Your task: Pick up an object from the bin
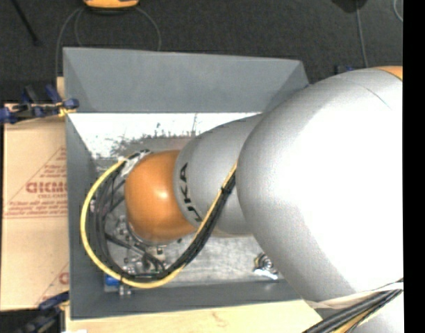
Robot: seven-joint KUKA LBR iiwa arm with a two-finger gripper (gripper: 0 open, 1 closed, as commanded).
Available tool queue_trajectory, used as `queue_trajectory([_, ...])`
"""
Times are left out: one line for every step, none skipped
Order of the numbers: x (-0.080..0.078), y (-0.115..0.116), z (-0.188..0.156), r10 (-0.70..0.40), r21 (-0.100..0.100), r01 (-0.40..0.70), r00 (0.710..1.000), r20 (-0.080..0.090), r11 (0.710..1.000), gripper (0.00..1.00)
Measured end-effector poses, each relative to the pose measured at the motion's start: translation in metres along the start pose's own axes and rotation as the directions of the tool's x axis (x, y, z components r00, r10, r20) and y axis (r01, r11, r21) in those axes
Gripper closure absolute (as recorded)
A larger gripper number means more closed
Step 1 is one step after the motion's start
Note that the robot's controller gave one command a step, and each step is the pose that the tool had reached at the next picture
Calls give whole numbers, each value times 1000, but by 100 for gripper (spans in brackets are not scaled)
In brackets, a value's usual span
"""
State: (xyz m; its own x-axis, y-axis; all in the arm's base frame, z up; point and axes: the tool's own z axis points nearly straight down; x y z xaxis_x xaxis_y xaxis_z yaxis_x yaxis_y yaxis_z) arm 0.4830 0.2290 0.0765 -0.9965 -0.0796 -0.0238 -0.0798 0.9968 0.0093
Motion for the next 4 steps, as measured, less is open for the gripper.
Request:
queue_trajectory([-7,9,2,12,7,-11,1000,-16,1000,0])
queue_trajectory([0,9,0,-27,3,27,1000,2,1000,0])
queue_trajectory([-4,-2,1,17,-1,-17,1000,-9,1000,0])
queue_trajectory([-5,5,1,-36,4,36,999,-6,999,0])
